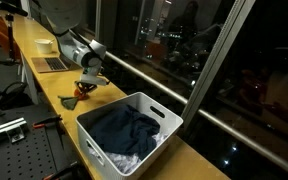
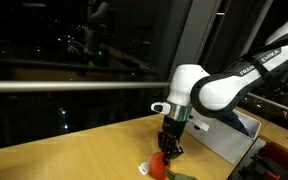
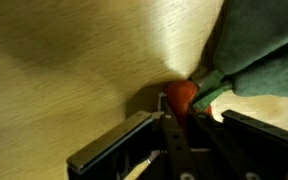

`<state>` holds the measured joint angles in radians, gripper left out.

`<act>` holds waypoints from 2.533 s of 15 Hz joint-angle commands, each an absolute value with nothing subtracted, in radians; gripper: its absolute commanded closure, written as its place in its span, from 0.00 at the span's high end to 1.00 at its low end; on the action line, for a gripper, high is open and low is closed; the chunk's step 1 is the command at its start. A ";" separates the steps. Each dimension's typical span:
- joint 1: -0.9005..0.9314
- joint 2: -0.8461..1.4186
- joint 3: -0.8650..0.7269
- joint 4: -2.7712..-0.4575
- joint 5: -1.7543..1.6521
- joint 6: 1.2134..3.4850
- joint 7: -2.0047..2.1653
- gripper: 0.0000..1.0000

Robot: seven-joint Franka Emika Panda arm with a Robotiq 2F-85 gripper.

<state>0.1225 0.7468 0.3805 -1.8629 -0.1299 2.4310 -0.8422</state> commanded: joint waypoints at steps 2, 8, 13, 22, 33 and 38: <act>0.026 0.584 0.364 -1.994 -0.093 2.456 -0.873 0.03; -0.115 0.319 0.341 -2.152 0.013 2.565 -0.889 0.03; -0.162 0.071 0.246 -2.246 0.146 2.557 -0.953 0.03; -0.110 -0.209 -0.056 -2.340 0.182 2.450 -1.064 0.03; -0.070 -0.250 -0.127 -2.406 0.171 2.452 -1.057 0.73; -0.068 -0.301 -0.130 -2.447 0.160 2.459 -1.048 1.00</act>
<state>-0.0923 -0.2395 -0.1066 -2.4037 0.1811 2.4562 -1.0597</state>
